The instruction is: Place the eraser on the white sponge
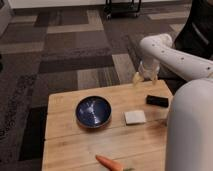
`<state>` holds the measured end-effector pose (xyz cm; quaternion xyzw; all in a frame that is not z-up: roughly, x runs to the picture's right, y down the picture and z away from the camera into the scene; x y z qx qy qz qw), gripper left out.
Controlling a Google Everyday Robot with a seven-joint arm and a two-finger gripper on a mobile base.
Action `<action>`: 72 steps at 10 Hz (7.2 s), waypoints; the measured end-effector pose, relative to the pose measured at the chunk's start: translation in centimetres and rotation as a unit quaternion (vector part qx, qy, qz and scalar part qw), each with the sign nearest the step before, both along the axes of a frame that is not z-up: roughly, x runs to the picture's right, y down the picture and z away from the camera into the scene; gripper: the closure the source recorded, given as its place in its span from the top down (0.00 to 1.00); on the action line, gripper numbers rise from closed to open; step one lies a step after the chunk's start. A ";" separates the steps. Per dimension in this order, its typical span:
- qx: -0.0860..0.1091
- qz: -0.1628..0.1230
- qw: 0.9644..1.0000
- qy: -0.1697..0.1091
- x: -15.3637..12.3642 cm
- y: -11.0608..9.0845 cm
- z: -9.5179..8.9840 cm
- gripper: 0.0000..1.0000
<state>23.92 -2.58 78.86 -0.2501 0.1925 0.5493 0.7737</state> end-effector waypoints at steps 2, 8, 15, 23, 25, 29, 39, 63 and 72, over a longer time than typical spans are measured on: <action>-0.015 -0.098 0.994 -0.050 1.1 0.2 -0.9 0.65; -0.025 -0.150 0.986 -0.075 1.6 0.2 -1.4 0.65; -0.084 -0.257 0.951 -0.149 6.3 2.3 3.1 0.65; -0.056 -0.320 0.910 -0.257 9.7 5.3 6.4 0.65; -0.064 -0.326 0.906 -0.264 9.9 6.7 6.9 0.65; -0.065 -0.345 0.897 -0.268 9.8 8.1 8.2 0.65; -0.061 -0.360 0.896 -0.252 9.3 8.4 8.1 0.03; -0.101 -0.484 0.780 -0.385 -6.2 16.3 -1.1 0.06; -0.101 -0.483 0.780 -0.384 -6.2 16.3 -1.1 0.36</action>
